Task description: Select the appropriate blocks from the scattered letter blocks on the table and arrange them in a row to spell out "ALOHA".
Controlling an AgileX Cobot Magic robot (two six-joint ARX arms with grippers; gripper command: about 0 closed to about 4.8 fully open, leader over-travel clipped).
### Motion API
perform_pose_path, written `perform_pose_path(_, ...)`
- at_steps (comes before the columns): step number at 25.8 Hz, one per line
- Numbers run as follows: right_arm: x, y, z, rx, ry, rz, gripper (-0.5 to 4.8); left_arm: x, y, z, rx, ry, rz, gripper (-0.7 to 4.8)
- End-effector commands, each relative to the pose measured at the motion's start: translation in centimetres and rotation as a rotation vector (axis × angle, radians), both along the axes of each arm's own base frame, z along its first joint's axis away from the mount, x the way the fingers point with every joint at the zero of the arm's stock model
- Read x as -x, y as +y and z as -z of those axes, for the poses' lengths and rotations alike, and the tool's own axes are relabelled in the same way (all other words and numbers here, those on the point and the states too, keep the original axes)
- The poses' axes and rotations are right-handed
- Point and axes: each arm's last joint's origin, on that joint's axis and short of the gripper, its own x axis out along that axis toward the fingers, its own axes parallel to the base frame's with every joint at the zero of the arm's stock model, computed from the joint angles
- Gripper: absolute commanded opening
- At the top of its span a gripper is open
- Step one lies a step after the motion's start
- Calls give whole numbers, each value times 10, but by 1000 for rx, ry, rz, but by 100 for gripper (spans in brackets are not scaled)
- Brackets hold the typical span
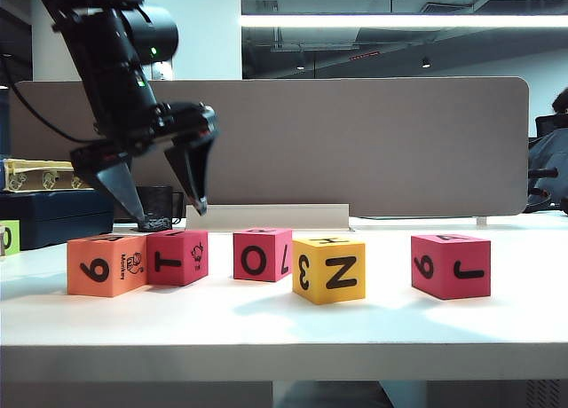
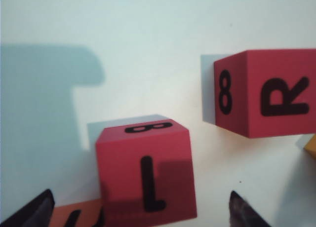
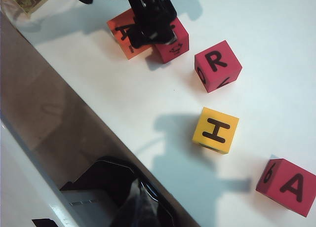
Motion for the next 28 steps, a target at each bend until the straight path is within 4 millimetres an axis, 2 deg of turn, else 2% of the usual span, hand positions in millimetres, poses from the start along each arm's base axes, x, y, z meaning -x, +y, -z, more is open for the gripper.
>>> perform_pose_path(1,1,0,-3,-7,-9,0,-5,-2,-7,4,-2,-16,24,479)
perform_pose_path(4,1,-1,-3,-6,-8,0,-5,-4,-11,10,-11,-10,31,450)
perform_pose_path(10,2,-1,-2,1,-1,0,-5,-8,-12,19,-26,1,26,429)
perform_pose_path(13,2,-1,-2,0,-1,0,-5,-8,-13,20,-26,1,27,422)
perform_pose_path(16,2,-1,-2,0,-2,0,-5,-9,-13,20,-23,-5,28,359)
perform_pose_path(18,2,-1,-2,0,-2,0,-5,-9,-13,20,-23,-5,27,339)
perform_pose_path(25,2,-1,-2,0,-2,0,-5,-9,-13,20,-24,-3,27,333)
perform_pose_path(28,2,-1,-2,1,-2,0,-5,-8,-13,20,-25,-2,27,296)
